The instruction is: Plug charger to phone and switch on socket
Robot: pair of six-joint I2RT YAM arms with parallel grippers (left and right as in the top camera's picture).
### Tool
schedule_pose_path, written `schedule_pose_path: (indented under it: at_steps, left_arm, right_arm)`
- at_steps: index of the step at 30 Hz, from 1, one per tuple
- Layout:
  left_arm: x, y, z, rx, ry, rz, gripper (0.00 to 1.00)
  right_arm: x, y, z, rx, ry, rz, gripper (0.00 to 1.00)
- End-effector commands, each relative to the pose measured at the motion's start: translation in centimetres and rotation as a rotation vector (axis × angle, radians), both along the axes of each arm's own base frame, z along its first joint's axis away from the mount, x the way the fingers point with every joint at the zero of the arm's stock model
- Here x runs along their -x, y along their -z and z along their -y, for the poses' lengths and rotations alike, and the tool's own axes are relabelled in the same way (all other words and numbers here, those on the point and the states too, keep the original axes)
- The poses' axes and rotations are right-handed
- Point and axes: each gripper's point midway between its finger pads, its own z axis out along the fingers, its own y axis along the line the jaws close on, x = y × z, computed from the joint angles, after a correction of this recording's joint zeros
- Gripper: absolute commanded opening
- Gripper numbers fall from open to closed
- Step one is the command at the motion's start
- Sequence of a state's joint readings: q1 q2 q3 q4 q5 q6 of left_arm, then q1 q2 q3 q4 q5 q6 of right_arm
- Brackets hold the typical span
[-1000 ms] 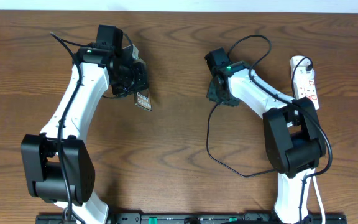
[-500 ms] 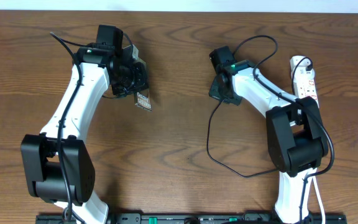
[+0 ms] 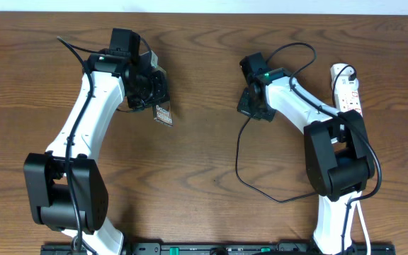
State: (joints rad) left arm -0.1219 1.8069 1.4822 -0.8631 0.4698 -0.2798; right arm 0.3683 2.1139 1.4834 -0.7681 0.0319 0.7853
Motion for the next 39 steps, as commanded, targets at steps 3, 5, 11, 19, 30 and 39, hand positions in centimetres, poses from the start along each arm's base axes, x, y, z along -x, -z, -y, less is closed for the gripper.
schedule_pose_path:
  at_steps: [3,5,11,19,30,39]
  left_arm:
    - [-1.0,-2.7,0.6,0.131,0.022,0.075,0.07]
    - [-1.6,-4.0,0.7,0.194,0.027,0.116,0.07]
    - [-2.4,-7.9,1.1,0.403,0.068,0.212,0.07]
    - [-2.7,-15.2,3.1,0.752,0.249,0.387,0.07]
    - [-3.1,-19.2,6.9,0.843,0.229,0.367,0.07]
    - [-3.3,-23.1,11.3,0.921,0.239,0.426,0.07]
  right_arm:
    - [-1.1,-1.9,-0.2,-0.145,-0.121,0.036,0.01]
    - [-1.4,-2.3,0.1,-0.208,-0.139,0.035,0.01]
    - [0.3,-6.6,-4.2,-0.535,-0.587,0.124,0.01]
    - [6.0,-21.4,-9.0,-1.026,-1.061,0.497,0.01]
    - [10.9,-26.7,-9.3,-1.342,-1.182,0.663,0.01]
    - [11.1,-26.7,-9.8,-1.342,-1.207,0.673,0.01]
